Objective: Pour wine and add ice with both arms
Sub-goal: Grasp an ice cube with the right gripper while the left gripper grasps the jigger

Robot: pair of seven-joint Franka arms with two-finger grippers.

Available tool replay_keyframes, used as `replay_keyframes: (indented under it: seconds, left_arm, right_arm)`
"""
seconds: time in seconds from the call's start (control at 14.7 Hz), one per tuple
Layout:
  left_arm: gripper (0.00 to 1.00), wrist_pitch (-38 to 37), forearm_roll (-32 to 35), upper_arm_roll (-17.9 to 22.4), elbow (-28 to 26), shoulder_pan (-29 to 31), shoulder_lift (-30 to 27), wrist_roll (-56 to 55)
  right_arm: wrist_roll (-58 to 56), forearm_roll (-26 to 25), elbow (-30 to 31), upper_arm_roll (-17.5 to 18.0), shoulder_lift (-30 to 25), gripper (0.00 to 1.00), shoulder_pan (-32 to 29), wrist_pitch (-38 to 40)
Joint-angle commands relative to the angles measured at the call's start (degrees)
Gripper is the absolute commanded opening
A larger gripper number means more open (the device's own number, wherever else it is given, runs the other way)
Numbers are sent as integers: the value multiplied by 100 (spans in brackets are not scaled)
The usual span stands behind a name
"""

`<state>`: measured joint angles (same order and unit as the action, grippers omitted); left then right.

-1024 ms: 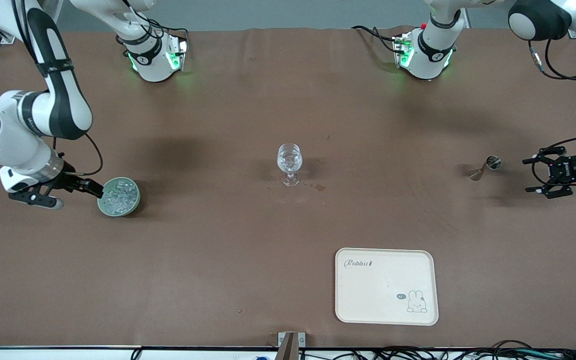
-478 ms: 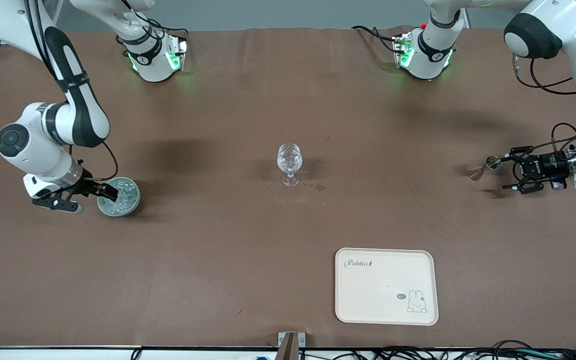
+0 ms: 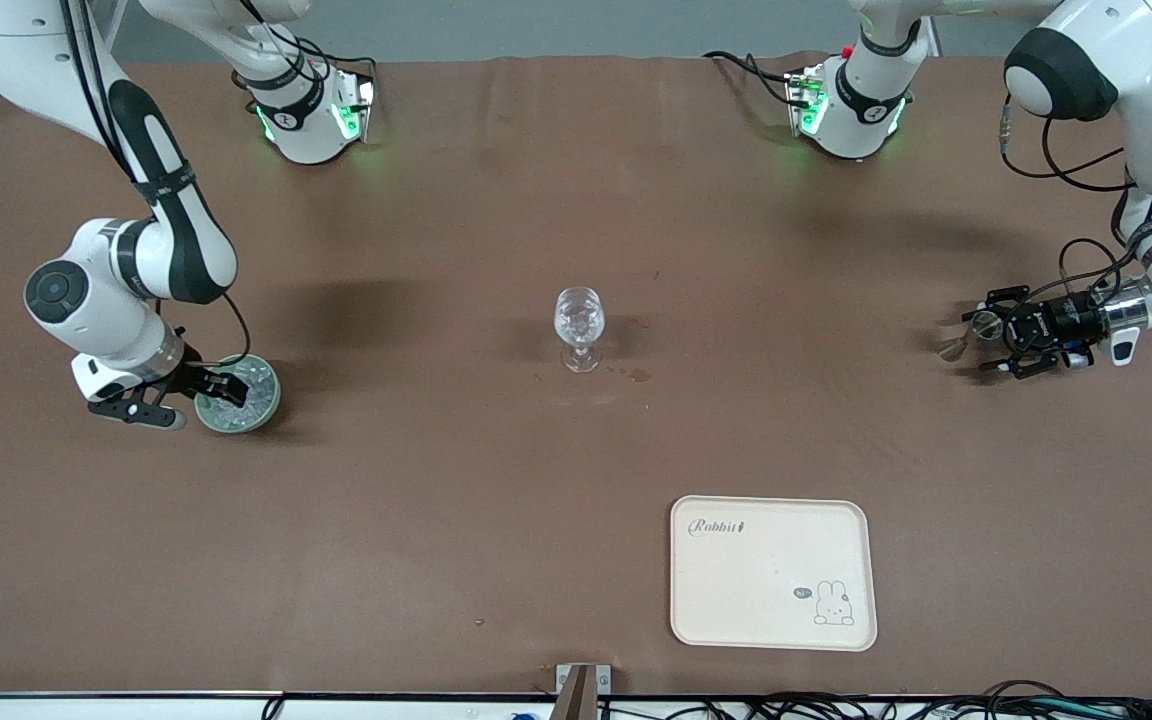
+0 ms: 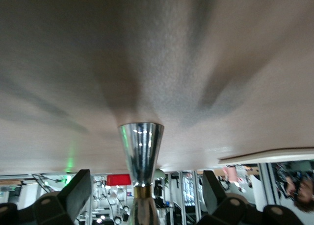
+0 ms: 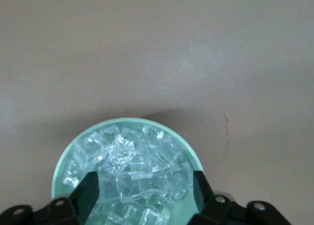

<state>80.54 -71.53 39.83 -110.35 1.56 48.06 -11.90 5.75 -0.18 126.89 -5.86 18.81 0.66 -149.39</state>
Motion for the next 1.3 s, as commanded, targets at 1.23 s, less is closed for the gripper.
replay_keyframes:
  seconds: [1.23]
  left_arm:
    - [61,-723,-740,-2,-277,275,142,-14]
  right_arm:
    - [234,97,345,23,272,61,40,-776]
